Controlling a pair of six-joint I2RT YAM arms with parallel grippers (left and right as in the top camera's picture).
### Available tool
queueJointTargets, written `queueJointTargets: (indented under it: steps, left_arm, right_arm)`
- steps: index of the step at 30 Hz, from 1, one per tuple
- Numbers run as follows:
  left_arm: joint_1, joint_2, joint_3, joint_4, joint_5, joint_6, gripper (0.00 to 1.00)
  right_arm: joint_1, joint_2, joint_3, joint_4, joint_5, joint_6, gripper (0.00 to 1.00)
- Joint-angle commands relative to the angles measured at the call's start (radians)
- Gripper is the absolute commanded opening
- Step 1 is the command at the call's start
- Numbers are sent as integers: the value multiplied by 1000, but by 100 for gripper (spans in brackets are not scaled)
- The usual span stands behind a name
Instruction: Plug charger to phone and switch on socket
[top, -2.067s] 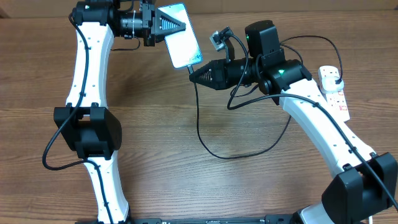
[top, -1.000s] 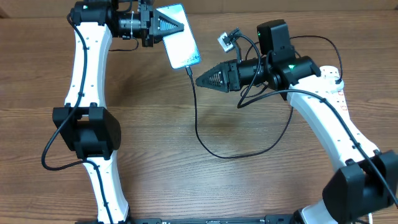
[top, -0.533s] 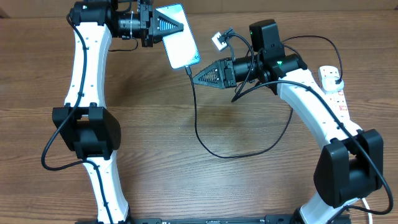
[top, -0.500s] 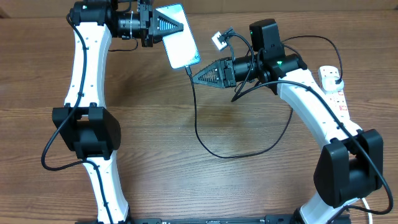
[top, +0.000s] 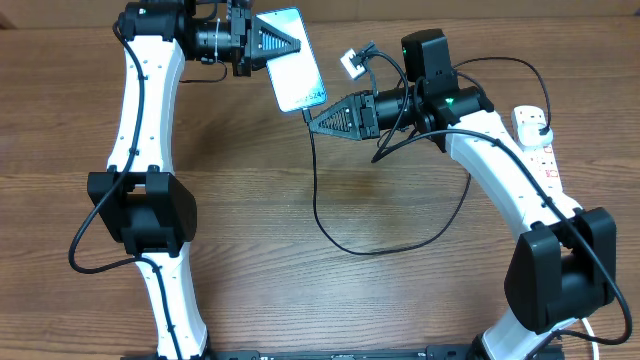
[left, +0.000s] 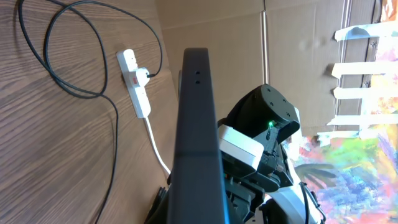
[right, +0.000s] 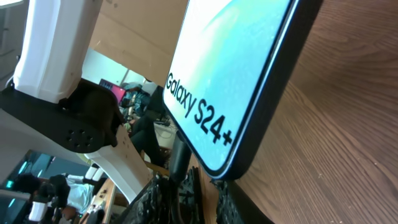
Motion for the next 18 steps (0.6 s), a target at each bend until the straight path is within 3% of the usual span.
queueJointTargets:
  steps: [1,18]
  left_arm:
    - [-8,-6,8,-2,53,4,4]
    - [-8,-6,8,2,50,3,4]
  right_arm:
    - [-1,-8,20,3,-13,5,26]
    - [32,-8,20,-24,14,27,25]
